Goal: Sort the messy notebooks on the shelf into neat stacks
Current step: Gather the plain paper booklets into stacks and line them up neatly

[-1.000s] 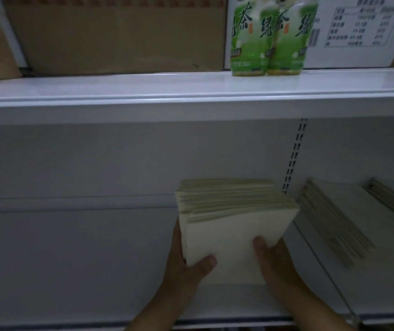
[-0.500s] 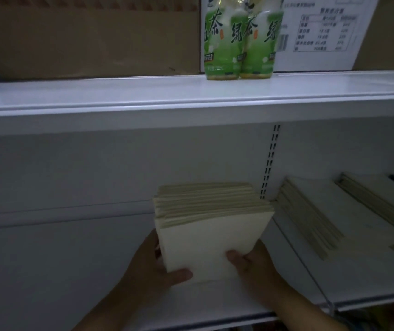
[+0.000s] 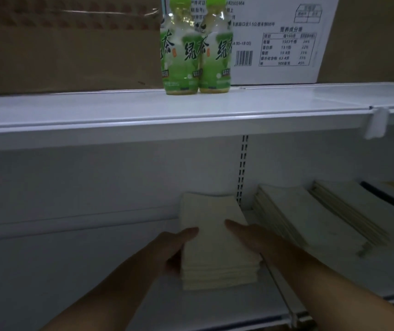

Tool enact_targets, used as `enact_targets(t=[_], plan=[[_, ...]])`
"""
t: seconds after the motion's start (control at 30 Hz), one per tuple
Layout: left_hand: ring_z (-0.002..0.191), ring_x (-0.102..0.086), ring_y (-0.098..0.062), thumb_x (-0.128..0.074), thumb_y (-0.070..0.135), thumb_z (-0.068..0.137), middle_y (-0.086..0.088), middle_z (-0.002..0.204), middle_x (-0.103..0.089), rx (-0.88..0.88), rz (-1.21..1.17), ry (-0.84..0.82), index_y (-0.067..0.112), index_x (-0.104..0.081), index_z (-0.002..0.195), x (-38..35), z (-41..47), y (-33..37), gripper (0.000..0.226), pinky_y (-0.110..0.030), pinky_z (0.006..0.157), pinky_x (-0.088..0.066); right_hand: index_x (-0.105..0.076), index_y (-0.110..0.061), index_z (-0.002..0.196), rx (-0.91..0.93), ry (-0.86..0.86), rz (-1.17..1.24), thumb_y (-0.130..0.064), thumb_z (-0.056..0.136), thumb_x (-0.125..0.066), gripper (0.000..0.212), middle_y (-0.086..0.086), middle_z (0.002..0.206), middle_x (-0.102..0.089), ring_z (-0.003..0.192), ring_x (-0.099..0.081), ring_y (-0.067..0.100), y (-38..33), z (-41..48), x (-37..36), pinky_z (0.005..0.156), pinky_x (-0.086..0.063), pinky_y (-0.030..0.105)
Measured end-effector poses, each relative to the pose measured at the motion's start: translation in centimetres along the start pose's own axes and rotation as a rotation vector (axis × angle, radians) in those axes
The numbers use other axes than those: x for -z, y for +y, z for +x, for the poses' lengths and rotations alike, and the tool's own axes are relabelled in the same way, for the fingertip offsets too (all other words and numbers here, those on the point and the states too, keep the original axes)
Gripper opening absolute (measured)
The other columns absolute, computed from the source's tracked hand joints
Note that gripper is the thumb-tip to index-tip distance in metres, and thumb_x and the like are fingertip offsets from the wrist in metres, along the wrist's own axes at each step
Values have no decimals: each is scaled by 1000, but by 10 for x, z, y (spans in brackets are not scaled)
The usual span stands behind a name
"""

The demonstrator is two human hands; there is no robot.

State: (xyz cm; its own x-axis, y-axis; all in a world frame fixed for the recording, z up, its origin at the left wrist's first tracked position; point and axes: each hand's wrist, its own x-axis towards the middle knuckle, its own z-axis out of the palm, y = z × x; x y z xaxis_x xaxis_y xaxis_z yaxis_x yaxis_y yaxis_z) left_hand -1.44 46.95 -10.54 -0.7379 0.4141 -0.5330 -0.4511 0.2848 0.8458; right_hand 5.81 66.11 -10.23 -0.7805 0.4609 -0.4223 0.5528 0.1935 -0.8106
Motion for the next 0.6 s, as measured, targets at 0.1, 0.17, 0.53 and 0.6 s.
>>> enact_targets(t=[0.1, 0.17, 0.53, 0.6], plan=[[85, -70, -31, -77, 35, 74, -18, 92, -73, 21, 14, 29, -3, -69, 97, -4, 6, 3, 45, -43, 79, -57, -49, -7, 133, -17, -22, 91, -64, 79, -57, 79, 13, 131, -56, 100, -60, 25, 1, 4, 5, 88, -48, 30], [89, -70, -33, -77, 35, 74, -18, 94, -73, 29, 18, 40, -2, -70, 98, -4, 9, 2, 46, -47, 86, -55, -56, -3, 127, -32, -40, 299, -47, 83, -63, 63, 16, 119, -63, 97, -62, 29, 6, 5, 7, 90, -50, 38], [79, -70, -27, -68, 50, 79, -15, 93, -72, 2, -34, 98, -4, -64, 111, -14, 7, 9, 62, -38, 76, -57, -61, -2, 114, 60, -29, 471, -3, 90, -57, 24, -1, 75, -54, 66, -51, 14, 29, -4, 1, 57, -38, 22], [83, -66, -22, -60, 56, 82, -6, 98, -68, -27, 71, 84, 4, -62, 115, -14, -6, 13, 62, -31, 77, -54, -62, -14, 105, 104, -57, 471, -5, 90, -56, 19, -2, 78, -59, 68, -55, 14, 31, -9, 2, 56, -39, 22]])
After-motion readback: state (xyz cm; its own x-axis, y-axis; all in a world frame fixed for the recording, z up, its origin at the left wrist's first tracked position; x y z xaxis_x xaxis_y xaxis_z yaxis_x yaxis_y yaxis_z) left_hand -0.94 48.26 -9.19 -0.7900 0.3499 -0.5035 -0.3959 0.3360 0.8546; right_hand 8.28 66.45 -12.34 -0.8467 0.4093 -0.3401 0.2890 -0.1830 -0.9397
